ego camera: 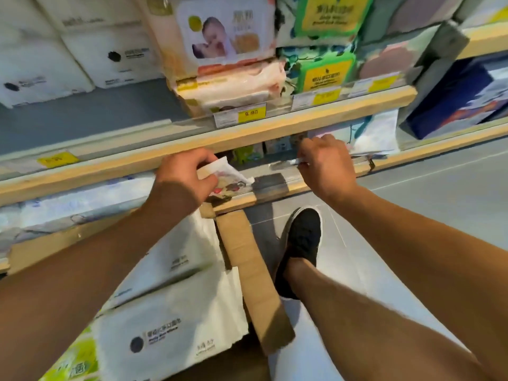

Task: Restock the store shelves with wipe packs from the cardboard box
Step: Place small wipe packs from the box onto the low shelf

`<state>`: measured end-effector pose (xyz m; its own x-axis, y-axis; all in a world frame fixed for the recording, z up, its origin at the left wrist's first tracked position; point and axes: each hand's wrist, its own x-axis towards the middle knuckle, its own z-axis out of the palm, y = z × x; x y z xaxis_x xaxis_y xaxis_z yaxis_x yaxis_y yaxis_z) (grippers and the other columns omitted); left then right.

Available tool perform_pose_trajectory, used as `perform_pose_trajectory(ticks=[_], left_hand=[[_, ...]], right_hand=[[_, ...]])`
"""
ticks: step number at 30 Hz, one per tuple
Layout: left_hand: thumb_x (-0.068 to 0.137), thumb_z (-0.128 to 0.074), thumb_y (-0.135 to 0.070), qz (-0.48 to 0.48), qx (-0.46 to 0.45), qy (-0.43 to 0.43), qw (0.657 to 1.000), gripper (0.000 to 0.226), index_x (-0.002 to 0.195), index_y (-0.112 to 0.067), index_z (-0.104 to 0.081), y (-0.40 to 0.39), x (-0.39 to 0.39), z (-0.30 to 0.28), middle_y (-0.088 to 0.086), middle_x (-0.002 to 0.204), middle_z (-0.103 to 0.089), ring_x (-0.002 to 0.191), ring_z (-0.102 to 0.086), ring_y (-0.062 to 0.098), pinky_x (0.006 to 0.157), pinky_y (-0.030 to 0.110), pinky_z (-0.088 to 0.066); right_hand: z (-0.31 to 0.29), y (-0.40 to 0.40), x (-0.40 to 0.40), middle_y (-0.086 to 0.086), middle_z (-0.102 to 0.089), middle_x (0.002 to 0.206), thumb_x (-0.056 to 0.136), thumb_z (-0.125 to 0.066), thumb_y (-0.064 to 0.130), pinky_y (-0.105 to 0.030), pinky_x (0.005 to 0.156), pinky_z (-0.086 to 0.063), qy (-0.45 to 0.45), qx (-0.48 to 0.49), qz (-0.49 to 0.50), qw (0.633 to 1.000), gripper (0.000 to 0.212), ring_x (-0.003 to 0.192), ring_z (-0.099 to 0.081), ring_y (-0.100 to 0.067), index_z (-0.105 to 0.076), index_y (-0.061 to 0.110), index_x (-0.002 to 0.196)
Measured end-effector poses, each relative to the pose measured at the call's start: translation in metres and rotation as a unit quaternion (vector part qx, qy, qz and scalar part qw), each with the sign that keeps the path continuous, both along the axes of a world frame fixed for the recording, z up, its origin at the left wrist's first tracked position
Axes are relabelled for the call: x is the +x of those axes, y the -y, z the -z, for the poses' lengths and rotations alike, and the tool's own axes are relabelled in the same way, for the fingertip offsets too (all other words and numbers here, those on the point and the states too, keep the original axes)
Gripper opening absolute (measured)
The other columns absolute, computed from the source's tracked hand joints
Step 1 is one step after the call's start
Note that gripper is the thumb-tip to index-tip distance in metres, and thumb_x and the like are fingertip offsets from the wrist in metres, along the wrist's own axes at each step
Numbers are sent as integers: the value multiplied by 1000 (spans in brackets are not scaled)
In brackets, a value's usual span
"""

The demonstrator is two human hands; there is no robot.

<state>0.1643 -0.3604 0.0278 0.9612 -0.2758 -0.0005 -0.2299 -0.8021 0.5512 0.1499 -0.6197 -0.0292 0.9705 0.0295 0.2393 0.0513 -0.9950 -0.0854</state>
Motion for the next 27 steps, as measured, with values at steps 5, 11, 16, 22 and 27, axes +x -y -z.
perform_pose_trajectory(ticks=[5,11,16,22,27], left_hand=[[81,-70,-18,14,53,20,998,22,102,-24,-69,1,19,23,-7,90,-66,78,-55,11,61,16,-38],[82,-69,-18,-12,26,-26,999,16,95,-28,-68,-3,28,38,-13,87,-63,79,-53,4,60,4,-35],[79,-73,-16,-9,-2,-32,999,19,95,-25,-70,-4,27,44,-9,89,-68,82,-58,7,68,19,-42],[77,-73,-14,-30,-10,-43,999,22,95,-27,-70,-1,23,42,-10,90,-68,83,-58,6,68,15,-42],[77,-73,-13,-30,1,-39,999,24,97,-27,-70,1,20,40,-8,90,-69,85,-60,11,73,28,-49]], right_hand=[[54,-4,29,-11,-63,78,76,-70,6,-43,80,-44,-13,-49,-16,999,13,79,-54,-35,-62,9,86],[88,-9,54,-13,-64,84,72,-72,2,-39,70,-41,-27,-80,3,996,21,79,-56,-35,-64,8,90],[102,-14,59,-16,-64,80,69,-72,-1,-38,65,-42,-15,-80,17,997,23,76,-56,-36,-65,6,89],[104,-12,55,-7,-65,81,79,-63,4,-38,74,-30,-48,-83,77,992,19,75,-57,-30,-63,17,93],[105,-7,52,-3,-67,81,82,-61,10,-37,76,-28,-58,-51,109,991,16,72,-63,-26,-66,21,93]])
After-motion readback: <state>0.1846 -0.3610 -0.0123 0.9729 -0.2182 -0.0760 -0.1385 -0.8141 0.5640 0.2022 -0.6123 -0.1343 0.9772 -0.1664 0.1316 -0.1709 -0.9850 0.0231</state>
